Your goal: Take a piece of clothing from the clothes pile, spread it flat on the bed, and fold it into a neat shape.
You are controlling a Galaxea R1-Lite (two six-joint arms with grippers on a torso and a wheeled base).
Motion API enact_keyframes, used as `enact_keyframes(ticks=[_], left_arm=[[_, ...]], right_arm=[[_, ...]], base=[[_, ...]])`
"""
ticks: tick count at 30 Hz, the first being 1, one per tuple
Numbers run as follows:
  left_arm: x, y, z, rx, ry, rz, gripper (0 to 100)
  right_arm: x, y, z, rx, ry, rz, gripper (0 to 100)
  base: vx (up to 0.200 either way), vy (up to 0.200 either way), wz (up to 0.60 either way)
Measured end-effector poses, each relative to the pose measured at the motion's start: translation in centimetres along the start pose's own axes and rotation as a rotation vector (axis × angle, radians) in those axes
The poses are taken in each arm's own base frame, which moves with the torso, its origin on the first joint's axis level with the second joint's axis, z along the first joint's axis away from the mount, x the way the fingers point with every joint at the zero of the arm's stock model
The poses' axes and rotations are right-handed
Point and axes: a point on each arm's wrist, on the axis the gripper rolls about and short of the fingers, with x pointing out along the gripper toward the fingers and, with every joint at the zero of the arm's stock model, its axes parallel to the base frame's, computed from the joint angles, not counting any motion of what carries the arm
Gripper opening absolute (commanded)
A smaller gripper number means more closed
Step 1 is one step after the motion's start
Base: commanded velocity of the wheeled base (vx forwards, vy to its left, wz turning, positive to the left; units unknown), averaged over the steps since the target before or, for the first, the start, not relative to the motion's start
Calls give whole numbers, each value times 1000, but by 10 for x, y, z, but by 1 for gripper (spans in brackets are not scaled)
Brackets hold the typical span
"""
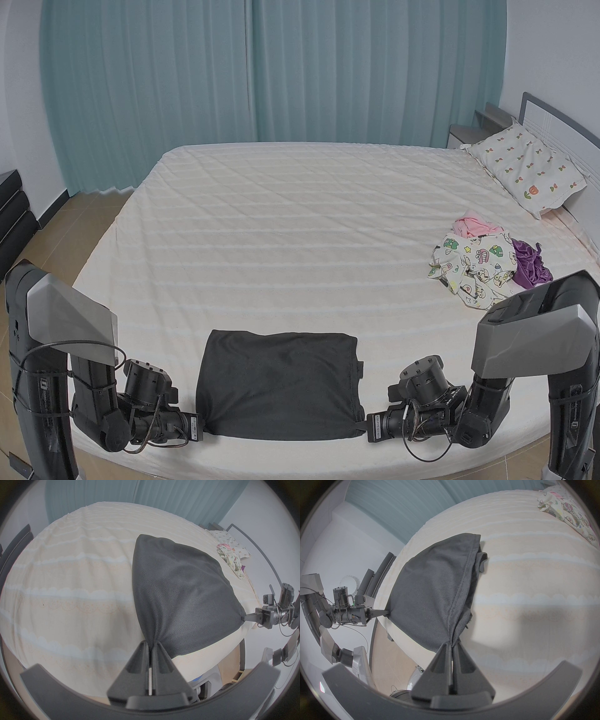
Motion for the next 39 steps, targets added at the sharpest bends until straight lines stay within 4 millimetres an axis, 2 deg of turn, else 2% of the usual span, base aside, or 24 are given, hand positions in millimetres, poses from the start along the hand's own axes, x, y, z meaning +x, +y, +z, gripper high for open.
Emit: enact_keyframes(ticks=[17,18,30,39], left_arm=[[-4,5,-5,43,20,16,0],[-4,5,-5,43,19,16,100],[-10,7,-5,52,13,19,100],[-26,15,16,10,-100,8,100]], right_arm=[[-12,-2,-9,-2,21,-21,0],[-12,-2,-9,-2,22,-22,100],[-19,-2,-4,14,-29,-17,100],[-51,-6,28,57,-211,-42,100]], base=[[0,0,0],[0,0,0],[0,0,0],[0,0,0]])
